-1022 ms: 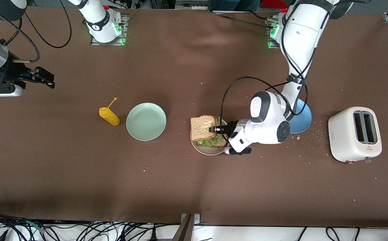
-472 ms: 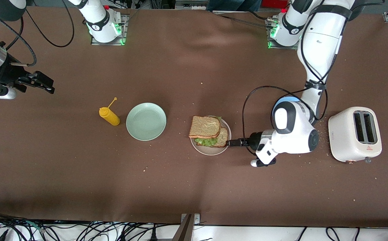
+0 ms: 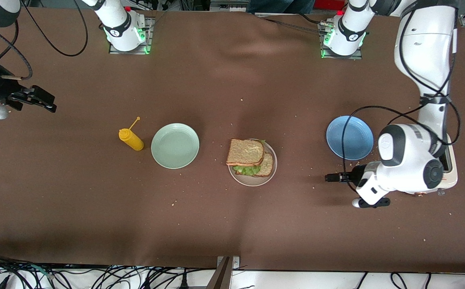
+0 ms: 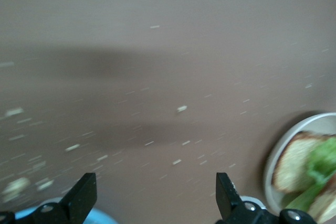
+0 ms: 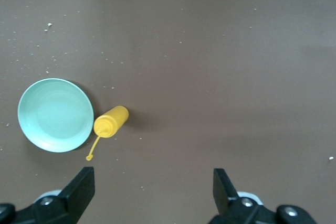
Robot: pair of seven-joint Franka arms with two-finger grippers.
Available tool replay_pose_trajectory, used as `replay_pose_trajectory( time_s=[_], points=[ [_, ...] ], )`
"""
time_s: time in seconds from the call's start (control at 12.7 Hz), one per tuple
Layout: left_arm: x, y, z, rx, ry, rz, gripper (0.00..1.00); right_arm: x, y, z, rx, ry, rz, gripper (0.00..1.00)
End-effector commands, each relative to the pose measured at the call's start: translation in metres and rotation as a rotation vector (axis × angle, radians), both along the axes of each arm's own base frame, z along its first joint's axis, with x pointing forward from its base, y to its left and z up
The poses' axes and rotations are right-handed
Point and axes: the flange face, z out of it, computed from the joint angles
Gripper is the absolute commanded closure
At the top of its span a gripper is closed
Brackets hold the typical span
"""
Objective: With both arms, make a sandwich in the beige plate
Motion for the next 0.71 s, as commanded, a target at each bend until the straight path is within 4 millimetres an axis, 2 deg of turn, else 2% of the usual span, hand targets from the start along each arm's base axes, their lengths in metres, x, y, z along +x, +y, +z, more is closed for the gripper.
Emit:
replay_pose_trajectory(
  time_s=[0.0,0.16,0.24,0.31,0.47,0.63],
  points=[
    [-0.019,0.047,0.060,0.133,0.047,-0.049,0.00,0.002,-0.009,0.003,-0.002,0.003,0.001,0.00],
    [-0.030,0.060,0.091,0.206,0.067,-0.075,0.00,0.003,-0.007,0.012,-0.001,-0.012,0.002,0.00],
    [-0.037,0.064,0.120,0.240,0.034,-0.083,0.00,0.004,-0.004,0.012,-0.002,-0.012,0.012,0.00],
    [-0.054,0.066,0.143,0.261,0.025,-0.088,0.00,0.002,-0.007,0.013,0.000,-0.007,0.010,0.00],
    [-0.108,0.067,0.190,0.295,0.001,-0.107,0.00,0.001,-0.005,0.018,0.003,-0.004,0.014,0.00],
    [-0.144,0.068,0.240,0.294,-0.007,-0.112,0.00,0.001,0.004,0.021,0.003,-0.006,0.029,0.00]
  ],
)
